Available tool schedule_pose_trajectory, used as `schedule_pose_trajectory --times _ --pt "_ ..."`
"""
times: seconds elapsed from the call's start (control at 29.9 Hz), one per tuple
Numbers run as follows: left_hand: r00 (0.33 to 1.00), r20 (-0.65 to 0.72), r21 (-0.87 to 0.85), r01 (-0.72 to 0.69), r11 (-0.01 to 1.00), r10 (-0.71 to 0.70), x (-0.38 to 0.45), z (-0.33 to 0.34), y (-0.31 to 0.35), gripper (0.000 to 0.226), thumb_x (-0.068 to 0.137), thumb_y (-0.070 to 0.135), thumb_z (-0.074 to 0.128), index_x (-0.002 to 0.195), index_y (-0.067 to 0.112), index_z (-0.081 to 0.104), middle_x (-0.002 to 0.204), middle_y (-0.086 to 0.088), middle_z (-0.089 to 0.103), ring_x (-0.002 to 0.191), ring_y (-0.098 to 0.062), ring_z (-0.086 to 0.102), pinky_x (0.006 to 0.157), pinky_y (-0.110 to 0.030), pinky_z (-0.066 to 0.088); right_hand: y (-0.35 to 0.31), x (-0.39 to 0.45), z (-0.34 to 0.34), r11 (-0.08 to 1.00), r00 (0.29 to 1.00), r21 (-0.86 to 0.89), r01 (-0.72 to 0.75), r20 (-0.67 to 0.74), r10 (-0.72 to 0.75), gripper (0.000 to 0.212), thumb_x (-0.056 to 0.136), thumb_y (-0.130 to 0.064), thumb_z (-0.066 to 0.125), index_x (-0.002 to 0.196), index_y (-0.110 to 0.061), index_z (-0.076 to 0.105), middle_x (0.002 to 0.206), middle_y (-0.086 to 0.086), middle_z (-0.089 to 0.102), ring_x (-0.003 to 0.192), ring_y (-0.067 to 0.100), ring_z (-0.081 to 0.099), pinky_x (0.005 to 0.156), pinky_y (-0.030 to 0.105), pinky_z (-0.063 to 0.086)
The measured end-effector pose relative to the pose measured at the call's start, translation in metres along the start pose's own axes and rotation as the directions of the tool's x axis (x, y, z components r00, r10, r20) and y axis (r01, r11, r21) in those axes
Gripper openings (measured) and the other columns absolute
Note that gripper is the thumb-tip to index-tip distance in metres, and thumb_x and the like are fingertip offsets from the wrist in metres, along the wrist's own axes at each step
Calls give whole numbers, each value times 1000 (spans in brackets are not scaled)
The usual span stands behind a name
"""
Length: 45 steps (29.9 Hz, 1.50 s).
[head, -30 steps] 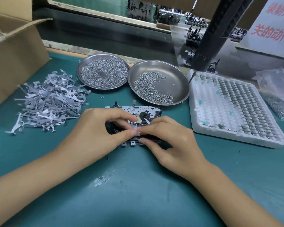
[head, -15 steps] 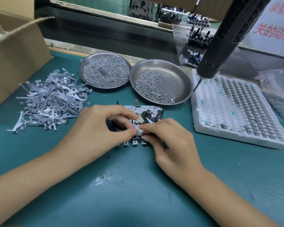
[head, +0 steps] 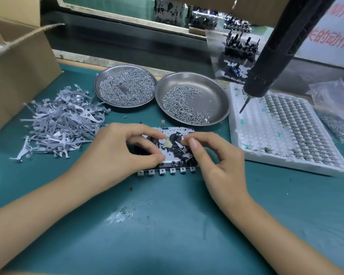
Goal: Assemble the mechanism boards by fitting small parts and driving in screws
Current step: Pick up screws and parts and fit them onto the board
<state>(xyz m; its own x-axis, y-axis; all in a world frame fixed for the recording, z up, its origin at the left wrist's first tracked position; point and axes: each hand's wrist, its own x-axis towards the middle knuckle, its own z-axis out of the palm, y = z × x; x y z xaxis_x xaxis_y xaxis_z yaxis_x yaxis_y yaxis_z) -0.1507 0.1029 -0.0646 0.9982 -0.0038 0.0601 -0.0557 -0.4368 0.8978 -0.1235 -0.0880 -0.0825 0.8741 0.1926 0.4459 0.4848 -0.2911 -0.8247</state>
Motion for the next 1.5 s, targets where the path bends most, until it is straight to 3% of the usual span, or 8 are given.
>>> schedule_pose_trajectory --times 0.33,0.5,0.67,0.77,0.94,1.3,1.4,1.5 --pt "995 61 -64 -77 995 81 4 -2 -1 29 63 32 80 91 34 73 82 11 74 73 -4 66 70 -15 53 -5 1 1 991 996 104 -85 -9 86 27 91 -7 60 89 -33 66 84 -9 72 84 6 67 78 18 50" --pt "941 -269 180 -162 970 207 22 -16 2 11 83 23 71 89 32 71 78 16 70 71 4 60 71 -6 42 -4 0 1 991 997 115 -68 -24 72 28 91 -5 60 88 -32 66 83 -7 72 84 7 68 79 20 51" --pt "925 -297 658 18 753 237 44 -43 0 8 84 14 65 88 19 70 77 6 62 81 -26 61 84 -37 46 -2 -1 1 990 997 122 -74 -30 78 27 90 -6 61 89 -32 67 86 -5 72 86 10 68 80 23 52" --pt "962 -216 778 69 624 164 45 -41 0 7 82 25 67 75 25 65 68 10 56 85 -26 59 83 -35 38 -1 -1 2 990 996 119 -76 -31 80 17 88 -16 59 90 -31 67 86 -4 72 87 11 67 80 25 52" --pt "956 -173 872 36 488 239 45 -33 -16 20 84 34 68 94 19 75 87 -8 71 87 -32 60 79 -38 37 1 -1 3 994 998 95 -50 -28 53 16 86 -19 58 90 -28 70 86 -7 72 87 9 67 79 26 52" --pt "939 -193 865 26 501 285 47 -25 -27 18 94 25 54 93 11 65 92 -8 65 91 -30 59 82 -39 32 2 0 2 995 998 91 -43 -37 46 17 87 -19 57 91 -16 73 85 -7 72 85 9 66 78 30 53" --pt "915 -232 756 -45 654 331 43 -20 -19 13 94 22 54 93 10 60 90 -7 63 85 -27 58 82 -36 36 0 0 3 993 998 106 -45 -42 49 15 87 -19 57 90 -21 72 85 -7 72 85 11 67 78 34 54" --pt "902 -306 415 -161 895 304 33 -13 -1 4 90 20 61 86 20 61 79 9 64 75 -2 58 69 -10 38 -2 0 2 986 998 161 -51 -22 55 16 87 -19 58 90 -31 69 86 -5 72 86 12 68 78 34 54"
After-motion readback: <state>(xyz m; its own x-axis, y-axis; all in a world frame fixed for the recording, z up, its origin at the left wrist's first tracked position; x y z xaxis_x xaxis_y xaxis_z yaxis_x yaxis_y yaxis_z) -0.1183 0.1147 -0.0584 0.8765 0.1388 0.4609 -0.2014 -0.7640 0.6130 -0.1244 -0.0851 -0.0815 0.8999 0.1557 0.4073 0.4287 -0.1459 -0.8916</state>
